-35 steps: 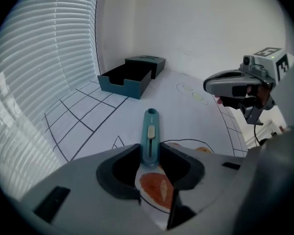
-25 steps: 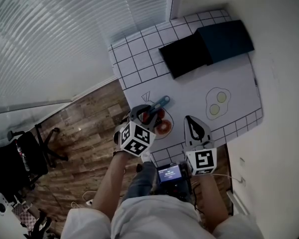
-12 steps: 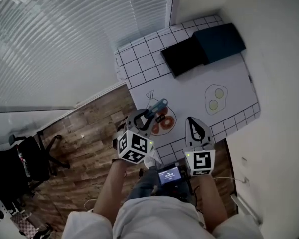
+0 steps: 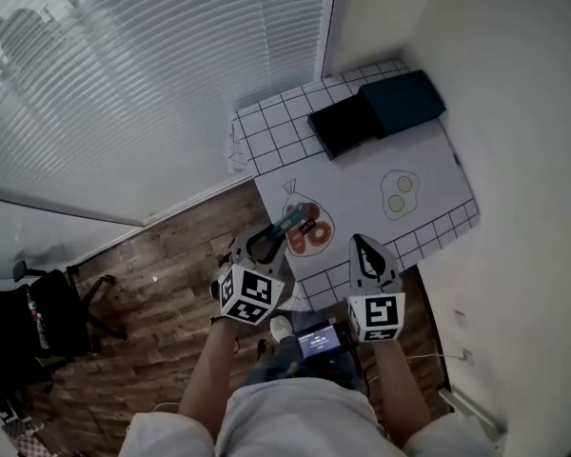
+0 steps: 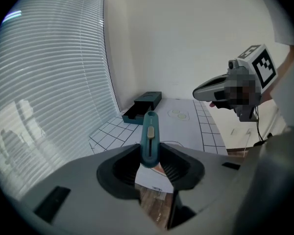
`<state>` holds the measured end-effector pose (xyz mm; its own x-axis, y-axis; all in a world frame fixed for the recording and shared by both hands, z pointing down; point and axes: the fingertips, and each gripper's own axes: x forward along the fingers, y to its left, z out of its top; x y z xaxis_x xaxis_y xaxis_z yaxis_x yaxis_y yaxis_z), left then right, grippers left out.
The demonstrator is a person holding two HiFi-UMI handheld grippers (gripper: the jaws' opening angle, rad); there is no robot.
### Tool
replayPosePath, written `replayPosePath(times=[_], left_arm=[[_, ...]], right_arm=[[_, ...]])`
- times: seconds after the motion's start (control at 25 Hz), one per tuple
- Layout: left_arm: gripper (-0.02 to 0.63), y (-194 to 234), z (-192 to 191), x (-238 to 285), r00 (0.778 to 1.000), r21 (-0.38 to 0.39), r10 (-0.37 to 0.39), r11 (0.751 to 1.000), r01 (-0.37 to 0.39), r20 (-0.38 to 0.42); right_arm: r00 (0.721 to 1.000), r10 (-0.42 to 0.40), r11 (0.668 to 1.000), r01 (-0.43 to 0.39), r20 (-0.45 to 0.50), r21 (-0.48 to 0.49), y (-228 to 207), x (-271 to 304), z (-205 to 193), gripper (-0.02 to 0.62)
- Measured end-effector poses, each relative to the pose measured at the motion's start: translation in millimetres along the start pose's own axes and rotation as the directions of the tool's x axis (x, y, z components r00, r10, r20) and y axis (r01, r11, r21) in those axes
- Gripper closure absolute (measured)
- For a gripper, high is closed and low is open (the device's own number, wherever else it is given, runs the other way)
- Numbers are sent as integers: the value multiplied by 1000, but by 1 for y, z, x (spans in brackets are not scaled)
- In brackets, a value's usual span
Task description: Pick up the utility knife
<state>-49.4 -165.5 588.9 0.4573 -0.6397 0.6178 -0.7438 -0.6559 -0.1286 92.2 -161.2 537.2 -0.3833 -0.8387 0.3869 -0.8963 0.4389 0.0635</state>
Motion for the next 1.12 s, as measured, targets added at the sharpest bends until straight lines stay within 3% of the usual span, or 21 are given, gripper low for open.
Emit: replayPosePath(times=[0.64, 1.0, 1.12], left_arm=[[472, 8, 27, -96, 977, -43, 123, 992, -118, 174], [472, 14, 52, -152, 930, -115, 163, 985, -132, 328], [472, 14, 68, -178, 893, -189, 156, 978, -82, 422]], right_arm=[[993, -23, 999, 26, 119, -24, 31, -65, 54, 589], [982, -60, 998, 56, 180, 28, 45, -98, 75, 589], [971, -67, 997, 56, 228, 55, 48, -111, 88, 589]])
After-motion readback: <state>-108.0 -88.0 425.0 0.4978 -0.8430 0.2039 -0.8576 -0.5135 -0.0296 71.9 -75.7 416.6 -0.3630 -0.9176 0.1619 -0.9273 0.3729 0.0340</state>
